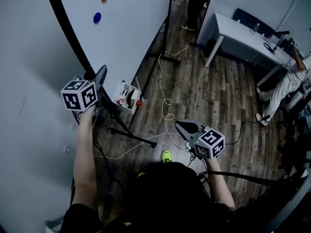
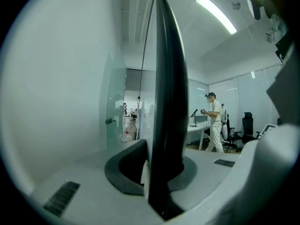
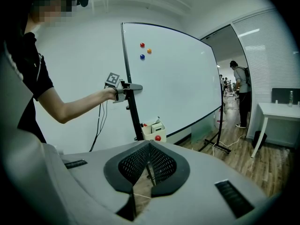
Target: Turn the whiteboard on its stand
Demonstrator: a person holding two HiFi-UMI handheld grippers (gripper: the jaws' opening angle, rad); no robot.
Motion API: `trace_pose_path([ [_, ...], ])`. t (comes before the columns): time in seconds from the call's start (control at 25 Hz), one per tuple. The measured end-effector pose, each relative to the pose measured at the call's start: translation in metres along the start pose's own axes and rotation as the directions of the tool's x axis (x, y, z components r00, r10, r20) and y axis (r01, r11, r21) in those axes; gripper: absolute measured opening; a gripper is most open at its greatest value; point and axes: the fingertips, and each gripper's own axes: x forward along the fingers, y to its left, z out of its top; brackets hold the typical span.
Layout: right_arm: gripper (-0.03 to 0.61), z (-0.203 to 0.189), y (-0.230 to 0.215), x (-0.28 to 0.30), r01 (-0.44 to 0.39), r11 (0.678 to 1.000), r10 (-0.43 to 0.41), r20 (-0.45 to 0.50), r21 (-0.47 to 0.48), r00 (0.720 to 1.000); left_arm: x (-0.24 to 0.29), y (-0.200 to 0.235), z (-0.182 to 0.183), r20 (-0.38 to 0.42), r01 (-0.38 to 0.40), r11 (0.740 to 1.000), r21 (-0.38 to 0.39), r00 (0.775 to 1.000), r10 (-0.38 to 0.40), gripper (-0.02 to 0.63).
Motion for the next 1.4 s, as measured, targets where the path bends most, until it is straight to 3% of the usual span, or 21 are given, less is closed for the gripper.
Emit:
trace_pose_path([
  [0.76, -0.003, 0.024, -0.004, 0.006, -0.026, 1.000, 0.026, 0.008, 0.017, 1.000, -0.016, -0.010, 0.017, -0.035, 0.007, 1.000, -0.007, 0.999, -0.007, 0.044],
  [1.4, -0.003, 0.092, -0.001, 0.001, -0.085, 0.996, 0.084, 0.027, 0.040, 0.996, -0.041, -0.044, 0.079, -0.077, 0.009, 1.000, -0.001, 0.997, -0.010, 0.045],
])
